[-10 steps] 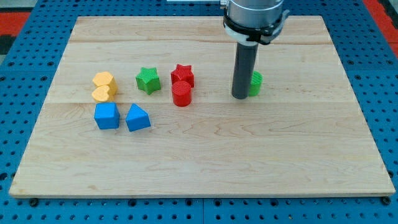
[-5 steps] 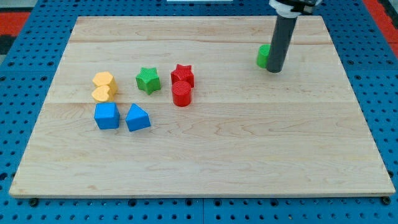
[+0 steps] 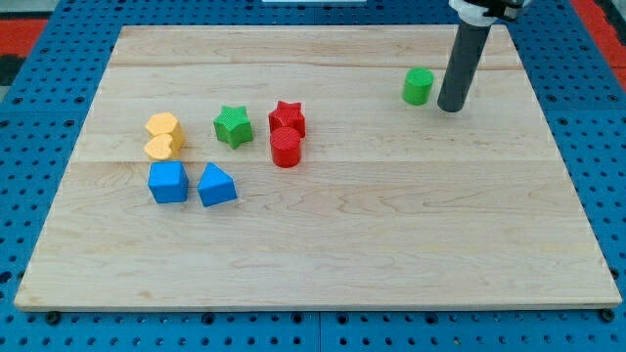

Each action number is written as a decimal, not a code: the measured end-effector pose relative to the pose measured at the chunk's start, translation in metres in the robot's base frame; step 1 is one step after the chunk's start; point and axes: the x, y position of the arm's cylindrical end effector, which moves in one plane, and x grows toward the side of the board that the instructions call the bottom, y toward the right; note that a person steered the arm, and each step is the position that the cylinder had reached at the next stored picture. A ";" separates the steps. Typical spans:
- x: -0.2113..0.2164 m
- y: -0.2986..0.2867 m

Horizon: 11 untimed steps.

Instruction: Slide the green circle towards the top right corner

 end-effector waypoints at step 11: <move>-0.065 -0.080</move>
